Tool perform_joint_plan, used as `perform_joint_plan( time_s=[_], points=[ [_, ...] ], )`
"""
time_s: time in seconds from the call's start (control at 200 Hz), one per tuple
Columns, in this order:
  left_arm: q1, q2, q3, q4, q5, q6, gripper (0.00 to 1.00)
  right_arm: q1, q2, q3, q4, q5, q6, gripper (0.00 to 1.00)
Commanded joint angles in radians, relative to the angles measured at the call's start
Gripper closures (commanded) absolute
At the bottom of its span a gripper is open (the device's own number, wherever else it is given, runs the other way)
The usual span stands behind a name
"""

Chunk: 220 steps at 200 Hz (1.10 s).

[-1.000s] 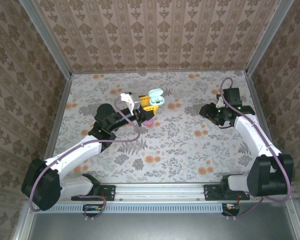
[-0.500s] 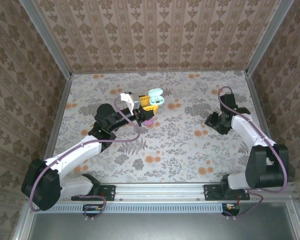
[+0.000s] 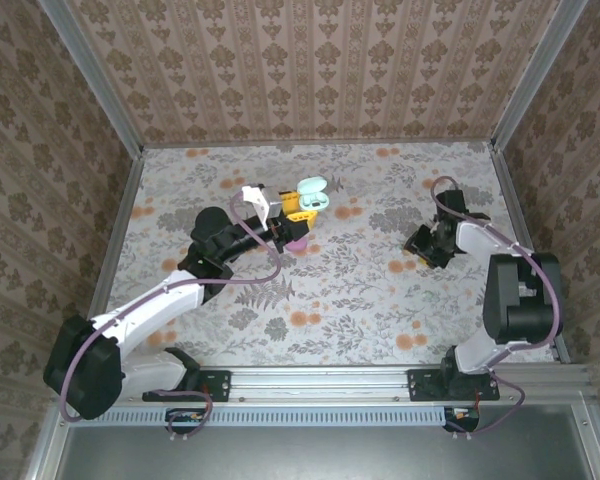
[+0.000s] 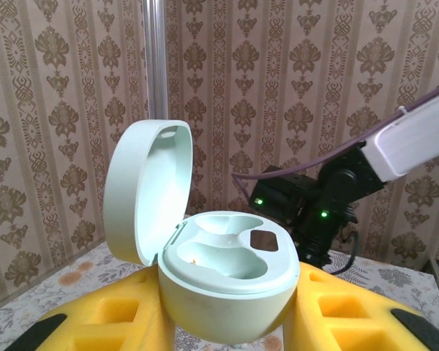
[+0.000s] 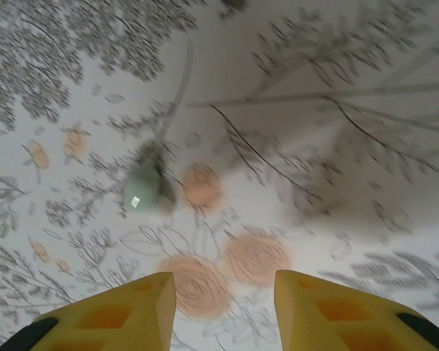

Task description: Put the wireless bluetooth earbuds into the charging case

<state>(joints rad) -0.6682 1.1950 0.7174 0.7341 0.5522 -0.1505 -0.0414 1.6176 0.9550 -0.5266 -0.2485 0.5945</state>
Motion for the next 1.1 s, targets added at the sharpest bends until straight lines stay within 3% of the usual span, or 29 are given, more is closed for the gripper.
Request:
perform_joint_plan(
  time_s=[0.0, 0.575, 1.095],
  points=[
    [-0.009, -0.001, 0.016, 0.033, -0.001, -0.018, 0.64, 0.019, 0.066, 0.084, -0.038, -0.035, -0.061, 0.59],
    [-0.009, -0.003, 0.021, 0.012, -0.013, -0.011, 0.64, 0.104, 0.303, 0.317, -0.19, 0.09, -0.153, 0.63],
    [-0.01, -0.015, 0.013, 0.007, -0.019, -0.011, 0.64, 0.133, 0.344, 0.347, -0.245, 0.177, -0.196, 0.71]
  ],
)
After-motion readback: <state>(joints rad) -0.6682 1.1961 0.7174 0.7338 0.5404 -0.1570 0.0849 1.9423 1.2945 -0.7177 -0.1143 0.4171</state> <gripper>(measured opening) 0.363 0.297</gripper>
